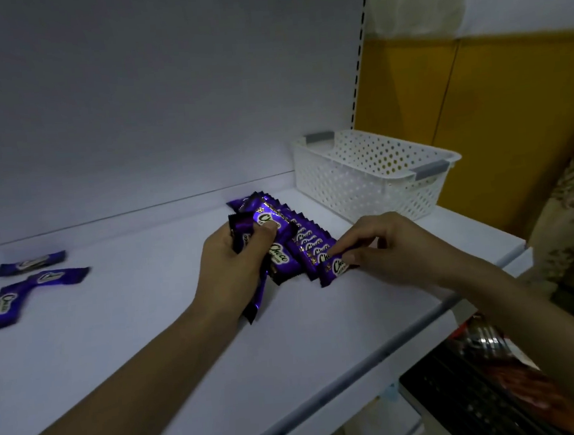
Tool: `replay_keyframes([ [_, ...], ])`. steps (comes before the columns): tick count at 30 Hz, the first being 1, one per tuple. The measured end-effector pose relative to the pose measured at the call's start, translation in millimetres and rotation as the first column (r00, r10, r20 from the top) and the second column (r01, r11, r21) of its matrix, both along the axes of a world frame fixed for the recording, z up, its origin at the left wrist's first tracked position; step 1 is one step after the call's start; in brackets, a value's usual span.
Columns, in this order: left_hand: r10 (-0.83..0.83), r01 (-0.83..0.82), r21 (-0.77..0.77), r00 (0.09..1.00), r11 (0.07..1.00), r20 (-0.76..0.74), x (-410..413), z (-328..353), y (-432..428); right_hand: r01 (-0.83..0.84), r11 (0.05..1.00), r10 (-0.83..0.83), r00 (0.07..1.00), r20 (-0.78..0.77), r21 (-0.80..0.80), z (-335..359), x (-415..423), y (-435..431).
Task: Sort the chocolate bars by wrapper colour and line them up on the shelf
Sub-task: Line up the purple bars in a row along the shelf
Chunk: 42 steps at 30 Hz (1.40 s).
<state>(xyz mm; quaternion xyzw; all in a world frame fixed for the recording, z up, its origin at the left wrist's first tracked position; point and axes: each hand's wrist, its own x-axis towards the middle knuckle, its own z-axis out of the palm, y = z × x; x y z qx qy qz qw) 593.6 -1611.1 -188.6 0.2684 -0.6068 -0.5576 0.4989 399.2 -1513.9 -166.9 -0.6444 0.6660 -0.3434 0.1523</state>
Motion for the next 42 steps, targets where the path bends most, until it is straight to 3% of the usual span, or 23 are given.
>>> replay_keyframes([
  [10,-0.019,0.020,-0.005,1.000,1.000,0.018,-0.3,-2.1,-0.1,0.037,0.993,-0.046,0.997,-0.070,-0.115,-14.3,-1.3,-8.7],
  [26,-0.085,0.085,-0.005,0.996,0.996,0.008,1.1,0.3,3.8,0.071,0.994,-0.081,0.990,-0.116,-0.083,-4.9,5.0,-7.3],
  [29,-0.133,0.134,-0.021,0.991,0.991,0.023,2.5,1.3,3.2,0.091,0.984,-0.099,0.994,-0.041,-0.154,1.6,16.3,-12.1],
  [36,-0.282,0.283,-0.053,0.959,0.958,0.034,4.8,2.1,2.4,-0.013,0.983,0.081,0.925,0.371,-0.182,19.4,48.3,-15.1],
  [39,-0.268,0.272,-0.074,0.962,0.960,0.055,5.8,0.5,0.5,0.014,0.972,0.037,0.976,0.215,-0.234,19.0,49.0,-13.8],
  [42,-0.248,0.248,0.002,0.969,0.969,-0.005,3.4,1.1,-1.1,0.083,0.936,-0.034,0.989,0.144,-0.343,16.4,42.7,-2.6],
])
